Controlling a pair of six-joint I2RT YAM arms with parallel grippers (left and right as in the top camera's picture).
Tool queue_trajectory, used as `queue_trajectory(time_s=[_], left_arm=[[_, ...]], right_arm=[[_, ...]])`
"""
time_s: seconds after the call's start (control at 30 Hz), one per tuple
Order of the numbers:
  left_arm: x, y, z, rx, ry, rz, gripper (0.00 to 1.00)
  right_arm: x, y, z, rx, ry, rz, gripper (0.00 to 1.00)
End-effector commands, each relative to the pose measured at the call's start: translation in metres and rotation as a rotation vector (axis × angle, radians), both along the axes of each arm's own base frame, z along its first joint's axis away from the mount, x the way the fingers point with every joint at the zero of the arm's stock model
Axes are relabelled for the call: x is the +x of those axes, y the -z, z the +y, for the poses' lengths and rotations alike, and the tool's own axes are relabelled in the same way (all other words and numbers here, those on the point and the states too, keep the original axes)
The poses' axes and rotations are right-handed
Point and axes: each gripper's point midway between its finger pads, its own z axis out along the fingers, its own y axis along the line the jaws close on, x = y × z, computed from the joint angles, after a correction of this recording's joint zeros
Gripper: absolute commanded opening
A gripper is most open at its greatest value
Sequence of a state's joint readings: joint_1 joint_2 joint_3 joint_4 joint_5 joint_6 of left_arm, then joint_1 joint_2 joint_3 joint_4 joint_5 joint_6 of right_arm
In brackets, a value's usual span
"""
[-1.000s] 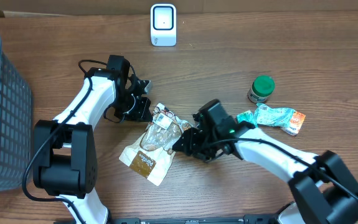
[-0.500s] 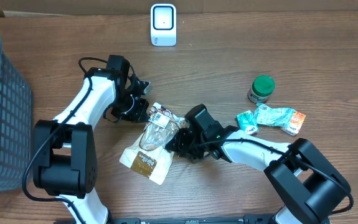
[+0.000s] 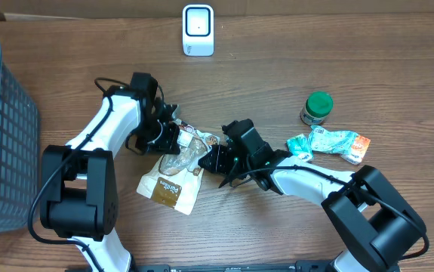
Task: Scan the item barcode
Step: 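Move the right gripper to the bag's right side and grasp it, then lift the bag with both grippers toward the scanner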
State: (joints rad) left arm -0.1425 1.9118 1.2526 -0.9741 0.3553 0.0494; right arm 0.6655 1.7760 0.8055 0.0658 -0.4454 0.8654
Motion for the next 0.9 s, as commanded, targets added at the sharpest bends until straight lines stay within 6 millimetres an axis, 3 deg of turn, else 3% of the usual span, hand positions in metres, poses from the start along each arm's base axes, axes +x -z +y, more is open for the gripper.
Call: queue_trajectory(time_s=[0.0,0.13,0.27,0.47,0.57,0.73,0.87], left_arm=[[-0.014,0.01,0.0,-0.004,-0.013,0.048,0.04],[-0.007,0.007,0.004,-0.01,0.007,0.018,0.04],[0.003,-0.003,0.008,-0.012,0.021,-0.008,0.04],[0.028,-0.033,0.013,-0.007,0.013,-0.064,0.04],[0.037,-0.044,0.026,0.056,0.01,-0.085,0.05],[0.034,-0.043,0.037,0.091,-0.003,-0.065,0.04],[0.022,-0.026,0.038,0.093,0.006,-0.036,0.04]], right_arm=[[0.001,-0.002,-0.003,0.029,-0.074,-0.034,0.25],[0.001,0.005,-0.004,0.026,-0.068,-0.013,0.26],[0.001,0.014,-0.003,0.028,-0.032,0.037,0.33],[0.0,0.026,-0.003,0.028,0.002,0.092,0.34],[-0.002,0.027,0.004,0.031,0.017,0.097,0.34],[-0.004,0.036,0.018,0.037,0.05,0.102,0.34],[-0.001,0.046,0.023,0.058,0.089,0.128,0.34]])
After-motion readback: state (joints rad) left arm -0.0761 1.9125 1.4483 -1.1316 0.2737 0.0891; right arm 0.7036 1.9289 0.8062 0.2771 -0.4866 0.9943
